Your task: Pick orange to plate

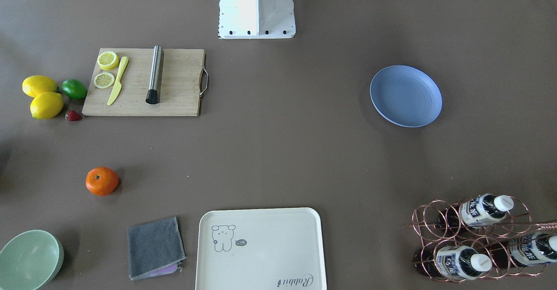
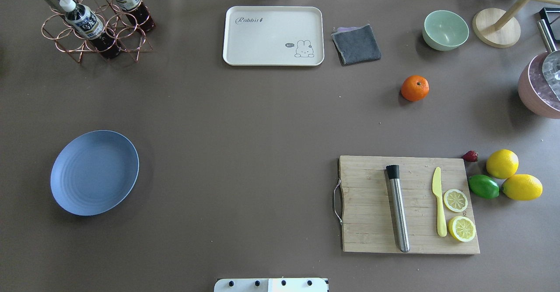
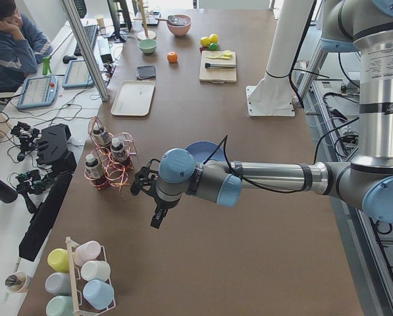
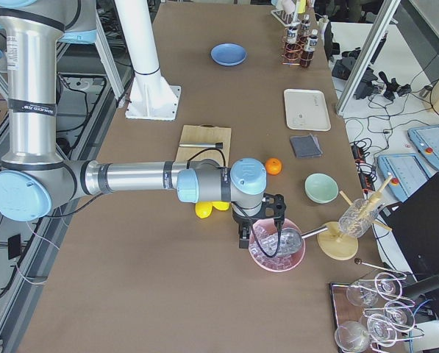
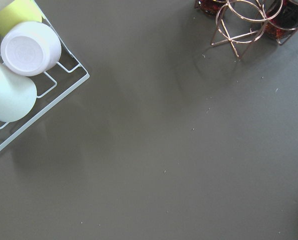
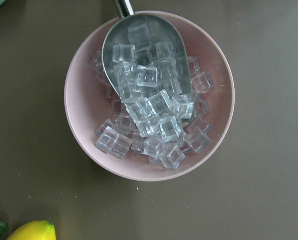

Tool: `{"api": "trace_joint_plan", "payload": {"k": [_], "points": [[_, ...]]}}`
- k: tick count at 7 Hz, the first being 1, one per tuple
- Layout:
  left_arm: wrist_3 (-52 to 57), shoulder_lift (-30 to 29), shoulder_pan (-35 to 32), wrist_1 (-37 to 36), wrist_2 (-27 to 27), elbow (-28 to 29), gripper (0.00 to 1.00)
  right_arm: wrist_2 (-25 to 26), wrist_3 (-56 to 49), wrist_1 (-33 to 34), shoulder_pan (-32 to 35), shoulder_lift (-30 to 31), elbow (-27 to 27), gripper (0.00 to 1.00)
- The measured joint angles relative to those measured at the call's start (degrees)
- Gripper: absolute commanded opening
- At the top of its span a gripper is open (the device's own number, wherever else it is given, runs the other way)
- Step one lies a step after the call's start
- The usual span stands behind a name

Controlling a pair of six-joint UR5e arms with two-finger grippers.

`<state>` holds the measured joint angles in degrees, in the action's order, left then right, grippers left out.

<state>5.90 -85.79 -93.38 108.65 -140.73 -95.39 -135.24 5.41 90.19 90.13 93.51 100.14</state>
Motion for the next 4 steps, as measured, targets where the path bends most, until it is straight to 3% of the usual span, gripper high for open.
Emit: {"api": "trace_joint_plan", "payload": {"k": [2,4], "points": [[-0.4,-0.4,0.1,1.5,-6.6,0.1,0.99,0.2,0.1,0.0,-1.3,-2.0,2.8,1.0],[-6.0,-0.3,3.3,3.3,-9.0,0.0,0.98,1.0,3.5,-0.1,-5.3,-3.5,4.5,1.0]]}}
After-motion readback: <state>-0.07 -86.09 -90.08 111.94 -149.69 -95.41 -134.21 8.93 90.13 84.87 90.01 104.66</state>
